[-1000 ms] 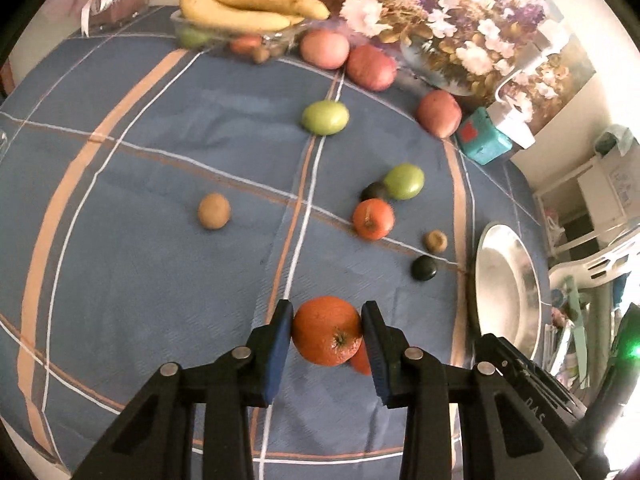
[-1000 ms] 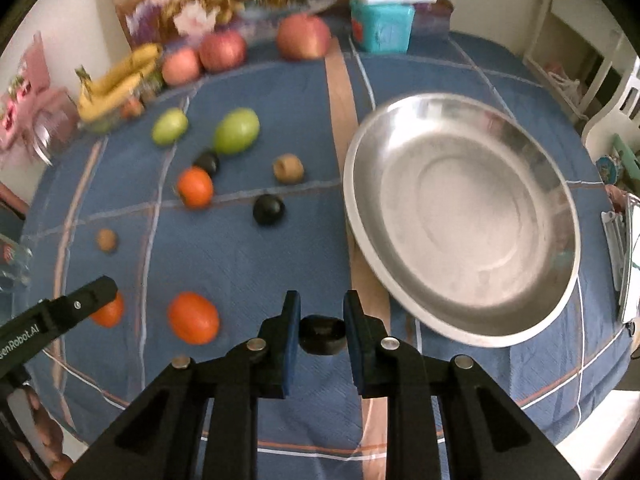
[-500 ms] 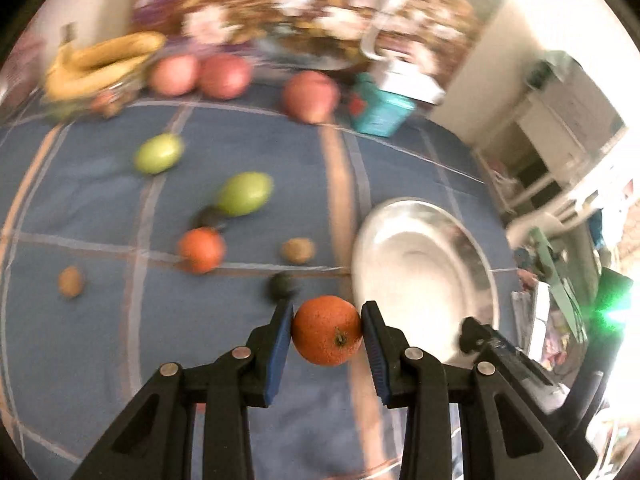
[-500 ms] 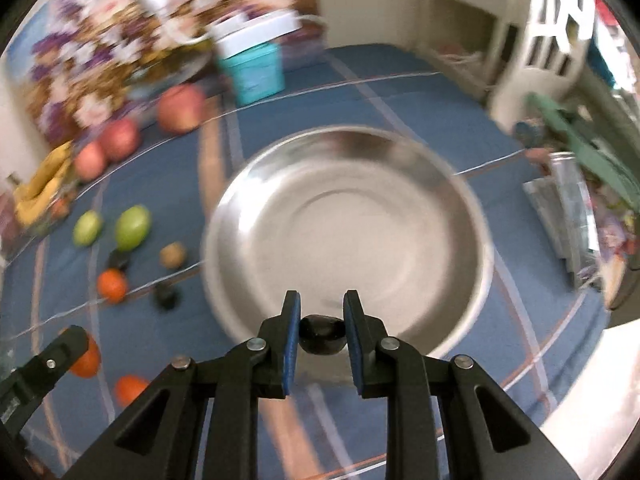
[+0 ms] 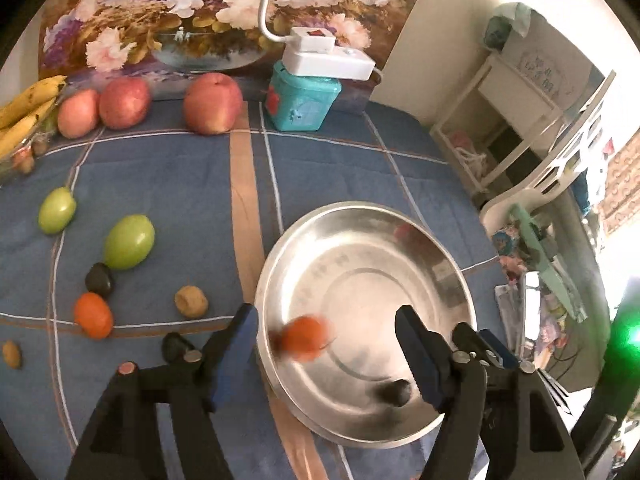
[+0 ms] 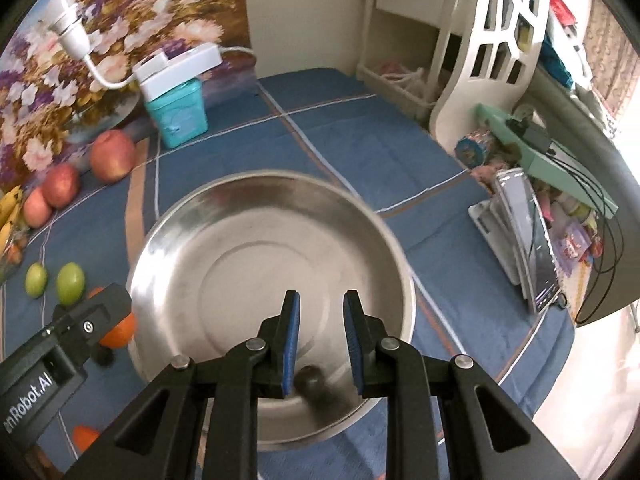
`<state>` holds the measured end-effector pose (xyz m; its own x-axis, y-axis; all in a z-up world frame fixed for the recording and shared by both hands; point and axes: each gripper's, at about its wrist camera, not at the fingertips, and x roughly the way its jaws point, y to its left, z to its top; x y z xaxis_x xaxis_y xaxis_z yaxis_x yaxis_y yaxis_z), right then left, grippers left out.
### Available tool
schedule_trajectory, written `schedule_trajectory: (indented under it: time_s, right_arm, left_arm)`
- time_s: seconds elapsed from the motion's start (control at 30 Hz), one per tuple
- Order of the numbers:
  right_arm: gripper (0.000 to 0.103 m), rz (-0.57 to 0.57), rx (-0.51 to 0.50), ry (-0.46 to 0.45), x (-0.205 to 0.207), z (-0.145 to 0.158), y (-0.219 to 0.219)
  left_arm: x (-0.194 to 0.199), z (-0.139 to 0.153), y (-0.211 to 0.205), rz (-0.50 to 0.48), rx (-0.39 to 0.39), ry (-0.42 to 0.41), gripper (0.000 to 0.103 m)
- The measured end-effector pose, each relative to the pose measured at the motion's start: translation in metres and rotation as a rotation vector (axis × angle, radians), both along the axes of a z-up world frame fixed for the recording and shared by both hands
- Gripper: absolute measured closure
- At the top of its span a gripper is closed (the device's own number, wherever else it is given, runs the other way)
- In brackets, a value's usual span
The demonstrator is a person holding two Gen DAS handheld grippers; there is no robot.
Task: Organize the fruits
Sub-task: 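Carry both fruits over the steel plate and open both tools to drop them, then withdraw both tools from the plate toward the remaining fruit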
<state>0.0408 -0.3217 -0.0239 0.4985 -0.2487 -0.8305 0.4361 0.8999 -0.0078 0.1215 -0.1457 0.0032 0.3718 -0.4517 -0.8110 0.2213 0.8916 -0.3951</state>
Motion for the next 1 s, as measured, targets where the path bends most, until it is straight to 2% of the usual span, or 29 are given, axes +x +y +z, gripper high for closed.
schedule_trajectory:
  time_s: [0.13, 0.17, 0.2, 0.27, 0.37, 0.43, 0.5, 0.73, 0.8, 0.83, 0.87, 1.0]
  right_arm:
    - [0.073, -0.022, 0.049, -0.017, -0.001, 0.001, -0.008]
    - [0.069, -0.028, 0.053, -0.016, -0.002, 0.002, -0.009]
    - [0.068, -0.029, 0.05, -0.014, -0.002, 0.002, -0.009]
    - [0.068, -0.031, 0.031, -0.01, -0.004, 0.004, -0.008]
    - [0.068, -0.019, 0.026, 0.001, -0.006, 0.003, -0.004]
    - [0.068, 0.0, 0.019, 0.014, -0.008, 0.003, 0.002]
    - [0.068, 0.031, 0.0, 0.034, -0.009, 0.003, 0.012]
    - [0.068, 0.182, -0.033, 0.092, -0.009, 0.006, 0.068]
    - [0.06, 0.226, -0.039, 0.092, -0.009, 0.011, 0.085]
    - [0.05, 0.246, -0.035, 0.085, -0.01, 0.014, 0.093]
    - [0.045, 0.263, -0.027, 0.071, -0.012, 0.018, 0.101]
    - [0.045, 0.312, 0.005, 0.025, -0.016, 0.03, 0.124]
  left_arm:
    - [-0.001, 0.001, 0.009, 0.022, -0.012, 0.022, 0.026]
    - [-0.002, 0.0, 0.014, 0.033, -0.014, 0.03, 0.023]
    - [-0.003, -0.001, 0.019, 0.049, -0.011, 0.04, 0.021]
    - [-0.005, -0.004, 0.034, 0.099, 0.01, 0.064, 0.011]
    - [-0.008, -0.012, 0.062, 0.221, 0.12, 0.112, 0.001]
    - [-0.013, -0.015, 0.084, 0.309, 0.2, 0.122, 0.0]
    - [-0.018, -0.015, 0.103, 0.372, 0.24, 0.128, 0.0]
    - [-0.04, -0.006, 0.156, 0.537, 0.246, 0.134, 0.0]
    - [-0.046, -0.007, 0.17, 0.578, 0.253, 0.145, 0.0]
    - [-0.049, -0.007, 0.176, 0.597, 0.254, 0.15, 0.0]
    - [-0.052, -0.008, 0.184, 0.621, 0.248, 0.158, 0.0]
    - [-0.063, -0.008, 0.205, 0.676, 0.211, 0.176, 0.0]
